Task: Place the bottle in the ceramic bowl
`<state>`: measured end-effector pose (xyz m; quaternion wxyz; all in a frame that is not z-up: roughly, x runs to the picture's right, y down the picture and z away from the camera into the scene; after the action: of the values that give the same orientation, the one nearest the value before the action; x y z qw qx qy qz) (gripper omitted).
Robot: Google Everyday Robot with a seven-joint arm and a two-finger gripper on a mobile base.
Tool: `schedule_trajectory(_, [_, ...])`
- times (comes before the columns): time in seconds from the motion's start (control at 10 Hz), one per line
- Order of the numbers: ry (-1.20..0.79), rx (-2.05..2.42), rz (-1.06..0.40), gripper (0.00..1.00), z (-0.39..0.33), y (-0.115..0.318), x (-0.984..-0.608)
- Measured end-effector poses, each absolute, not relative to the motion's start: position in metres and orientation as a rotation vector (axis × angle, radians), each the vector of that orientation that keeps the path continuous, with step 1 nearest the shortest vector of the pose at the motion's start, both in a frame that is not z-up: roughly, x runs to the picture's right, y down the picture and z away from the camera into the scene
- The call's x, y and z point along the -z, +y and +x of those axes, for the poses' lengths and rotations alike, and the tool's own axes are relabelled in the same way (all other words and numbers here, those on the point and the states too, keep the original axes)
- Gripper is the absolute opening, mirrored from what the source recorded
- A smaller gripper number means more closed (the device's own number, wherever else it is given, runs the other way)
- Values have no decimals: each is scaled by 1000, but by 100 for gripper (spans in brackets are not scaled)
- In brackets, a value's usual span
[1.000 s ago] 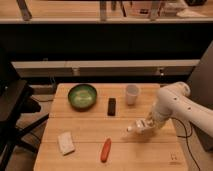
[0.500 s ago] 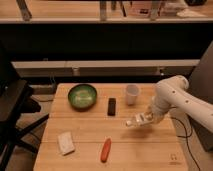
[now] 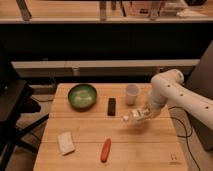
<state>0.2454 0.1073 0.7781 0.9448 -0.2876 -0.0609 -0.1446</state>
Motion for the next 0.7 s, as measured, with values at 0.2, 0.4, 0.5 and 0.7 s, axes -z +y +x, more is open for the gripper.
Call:
schedule_trajectory(0.2, [-129,311,-583,1,235,99,-780])
schedule_trajectory(0.4, [-128,323,-579,1,230,93,-782])
schedule_trajectory(0.5, [-122,338,-577,1,224,87,-784])
schedule_trajectory(0.7, [-124,354,-570,1,211,79,-789])
